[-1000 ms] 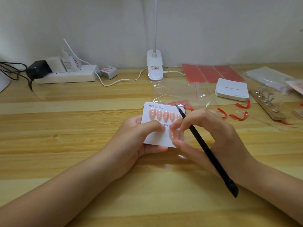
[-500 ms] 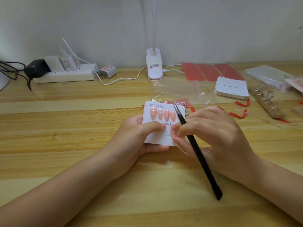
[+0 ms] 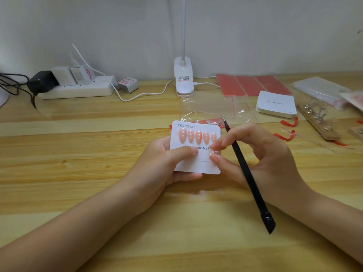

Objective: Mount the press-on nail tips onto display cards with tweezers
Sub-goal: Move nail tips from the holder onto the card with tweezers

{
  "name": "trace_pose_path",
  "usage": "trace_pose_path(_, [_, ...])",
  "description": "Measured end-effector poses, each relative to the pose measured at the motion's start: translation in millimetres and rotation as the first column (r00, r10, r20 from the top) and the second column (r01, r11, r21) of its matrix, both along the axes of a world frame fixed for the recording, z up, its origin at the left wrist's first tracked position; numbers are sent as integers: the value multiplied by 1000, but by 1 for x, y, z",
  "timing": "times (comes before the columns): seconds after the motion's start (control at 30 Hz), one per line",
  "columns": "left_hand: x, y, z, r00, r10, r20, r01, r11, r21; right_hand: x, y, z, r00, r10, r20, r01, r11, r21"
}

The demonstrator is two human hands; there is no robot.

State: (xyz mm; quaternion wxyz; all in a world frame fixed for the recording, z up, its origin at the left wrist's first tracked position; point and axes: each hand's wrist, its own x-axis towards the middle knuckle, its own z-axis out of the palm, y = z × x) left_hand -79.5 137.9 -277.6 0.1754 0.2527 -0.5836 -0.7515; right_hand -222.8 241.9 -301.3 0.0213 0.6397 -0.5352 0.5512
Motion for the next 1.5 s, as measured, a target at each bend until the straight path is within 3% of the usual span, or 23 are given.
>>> trace_pose_path(0.13, [0,0,0,1000,0,-10,0,1000,-1,1,0,0,983,-37,-180,36,999,-6])
trace_pose_path(0.23, [0,0,0,1000,1,-14,-1,1000,5,2,-1,-1,972,-54,-229,54,999,-5])
trace_pose_path(1.07, [2,-3,0,998,-65,12,64,998,1,2,-3,-1,895,-175,-409,181,983,-24])
trace_pose_path(1.23, [2,-3,1,999,-51,5,51,999,-2,3,-1,1,958,-116,-262,117,993,-12])
trace_pose_path(1.33, [3,-5,1,999,-41,-18,41,998,52,4,2,5,994,-99,-55,98,995,-9])
trace_pose_path(1.5, [3,-5,1,1000,-19,-21,20,998,59,2,2,8,957,-170,237,136,979,152])
